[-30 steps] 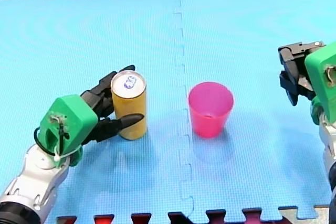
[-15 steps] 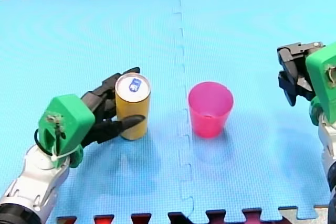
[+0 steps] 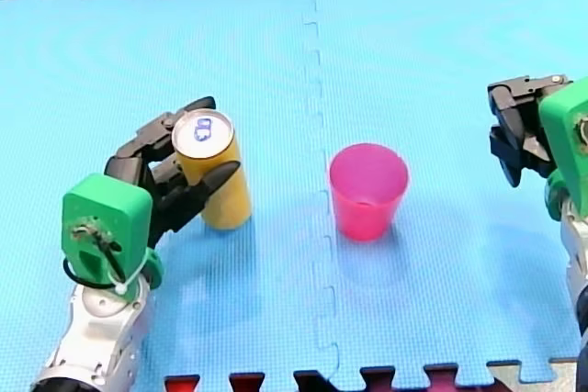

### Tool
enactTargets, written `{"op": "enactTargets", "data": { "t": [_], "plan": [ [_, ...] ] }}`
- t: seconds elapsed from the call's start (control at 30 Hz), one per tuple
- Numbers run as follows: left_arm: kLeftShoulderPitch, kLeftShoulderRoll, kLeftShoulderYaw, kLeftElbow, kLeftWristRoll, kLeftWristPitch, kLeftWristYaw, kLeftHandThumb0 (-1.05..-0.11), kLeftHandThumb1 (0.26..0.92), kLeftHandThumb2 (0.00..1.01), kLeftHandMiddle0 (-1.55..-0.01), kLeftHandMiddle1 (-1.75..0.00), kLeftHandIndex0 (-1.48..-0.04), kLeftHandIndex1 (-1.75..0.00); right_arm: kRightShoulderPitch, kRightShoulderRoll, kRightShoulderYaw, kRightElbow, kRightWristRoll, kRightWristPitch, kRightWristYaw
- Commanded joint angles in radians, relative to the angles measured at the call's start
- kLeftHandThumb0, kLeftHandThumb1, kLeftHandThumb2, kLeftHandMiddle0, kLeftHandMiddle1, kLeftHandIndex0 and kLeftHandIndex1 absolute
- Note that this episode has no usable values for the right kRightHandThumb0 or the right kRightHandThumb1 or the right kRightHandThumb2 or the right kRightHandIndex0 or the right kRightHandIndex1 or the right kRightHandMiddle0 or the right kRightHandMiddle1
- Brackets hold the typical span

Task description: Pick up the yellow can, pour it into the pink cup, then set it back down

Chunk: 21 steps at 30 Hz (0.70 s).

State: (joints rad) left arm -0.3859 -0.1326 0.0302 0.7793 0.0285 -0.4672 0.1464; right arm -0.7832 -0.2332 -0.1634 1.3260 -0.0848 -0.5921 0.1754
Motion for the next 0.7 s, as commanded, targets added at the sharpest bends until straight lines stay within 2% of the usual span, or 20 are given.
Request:
{"op": "enactTargets", "data": {
  "t": [0.0,0.27,0.47,0.67],
  "plan": [
    [-0.005,0.005,0.005,-0.004,-0.002,-0.012,0.0,-0.352,0.789,0.0,-1.31,-0.07,-1.19,0.0,0.002,-0.004,-0.001,-0.001,0.002,0.004,-0.002],
    [-0.003,0.012,0.008,-0.012,-0.005,-0.01,-0.011,-0.354,0.781,0.0,-1.33,-0.05,-1.19,0.0,0.001,-0.003,0.0,-0.001,0.001,0.005,-0.004],
    [0.001,0.021,0.008,-0.018,-0.004,-0.007,-0.025,-0.355,0.777,0.0,-1.34,-0.04,-1.19,0.0,0.002,-0.004,0.012,-0.002,-0.012,0.003,-0.022],
    [0.002,0.029,0.01,-0.031,-0.008,0.006,-0.039,-0.358,0.775,0.0,-1.34,-0.03,-1.2,0.0,0.004,-0.003,0.019,-0.002,-0.016,0.002,-0.03]
  ]
}}
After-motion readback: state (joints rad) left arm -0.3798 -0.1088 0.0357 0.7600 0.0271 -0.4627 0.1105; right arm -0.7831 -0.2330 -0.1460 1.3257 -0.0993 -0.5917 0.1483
